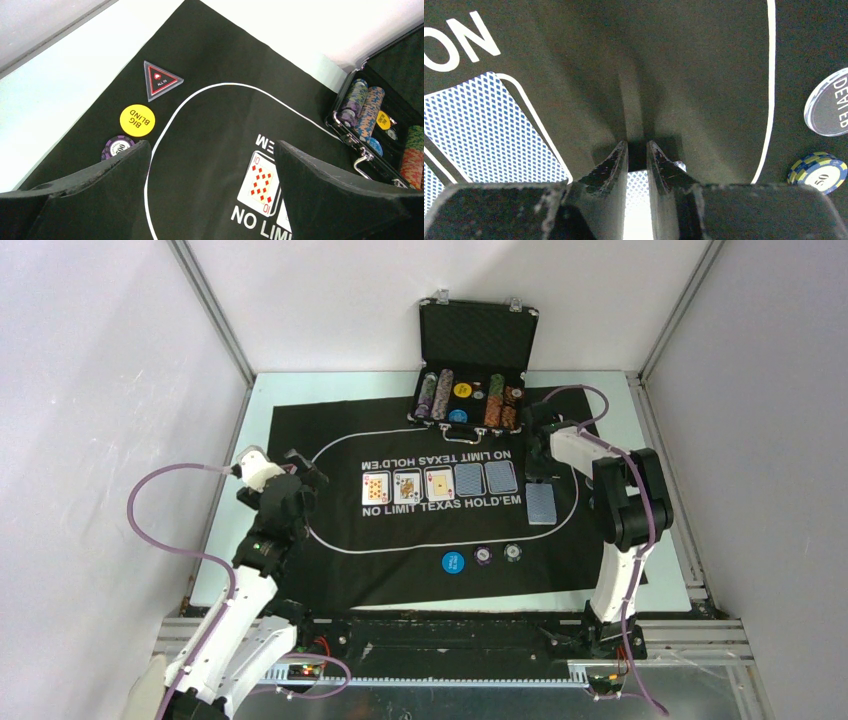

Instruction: Distribute texas hold em gaming equipment

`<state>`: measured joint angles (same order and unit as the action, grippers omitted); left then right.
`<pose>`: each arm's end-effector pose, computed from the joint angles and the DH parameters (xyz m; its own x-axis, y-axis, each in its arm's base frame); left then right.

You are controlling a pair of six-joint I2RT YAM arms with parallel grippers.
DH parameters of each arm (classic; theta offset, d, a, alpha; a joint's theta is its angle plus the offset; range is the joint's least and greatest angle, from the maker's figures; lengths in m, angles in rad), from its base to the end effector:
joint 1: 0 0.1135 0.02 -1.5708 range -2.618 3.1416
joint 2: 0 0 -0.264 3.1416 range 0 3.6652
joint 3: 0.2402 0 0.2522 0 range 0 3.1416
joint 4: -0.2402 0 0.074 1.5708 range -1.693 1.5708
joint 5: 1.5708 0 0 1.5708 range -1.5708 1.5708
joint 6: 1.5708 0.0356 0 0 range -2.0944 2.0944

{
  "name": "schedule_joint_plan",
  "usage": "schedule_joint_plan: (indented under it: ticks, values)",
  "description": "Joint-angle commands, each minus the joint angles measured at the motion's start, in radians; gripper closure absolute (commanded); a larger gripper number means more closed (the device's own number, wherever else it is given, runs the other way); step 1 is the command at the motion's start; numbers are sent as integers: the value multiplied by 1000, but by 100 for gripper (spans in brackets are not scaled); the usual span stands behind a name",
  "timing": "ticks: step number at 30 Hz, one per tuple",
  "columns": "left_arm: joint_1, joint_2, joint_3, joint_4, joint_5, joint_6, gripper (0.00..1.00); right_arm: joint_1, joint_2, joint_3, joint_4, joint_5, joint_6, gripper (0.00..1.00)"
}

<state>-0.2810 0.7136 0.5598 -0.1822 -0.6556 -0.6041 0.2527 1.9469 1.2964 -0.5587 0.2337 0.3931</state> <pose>0.1676 -0.0258 0.2744 -0.0715 -0.4480 -0.8912 -0.4541 0.8101 -0.3708 0.3764 0.0887 0.1568 -0.8993 0.1526 -0.4098 0.1955 0.9786 -0.0646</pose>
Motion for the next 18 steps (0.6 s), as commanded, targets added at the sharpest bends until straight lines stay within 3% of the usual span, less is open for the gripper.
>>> schedule_joint_plan:
  ticks: [1,5,11,13,14,16,18]
  values:
    - [8,-5,46,3,-33,-24,0,10,-53,-7,-22,21,13,78]
    - [8,-8,50,-5,-34,-25,0,13,-78,-7,-20,37,14,76]
    - [8,-14,68,-44,-31,-31,0,16,-259,-13,-3,121,5,54]
    - [8,-21,77,-61,-31,-34,0,21,-362,-35,11,154,-3,36]
    - [8,-24,83,-68,-31,-35,0,21,-439,-60,27,158,-3,21]
    - [8,-33,96,-94,-29,-36,0,22,-557,-111,68,157,-4,5]
    - [8,-40,109,-121,-26,-34,0,22,-676,-172,117,146,-6,1]
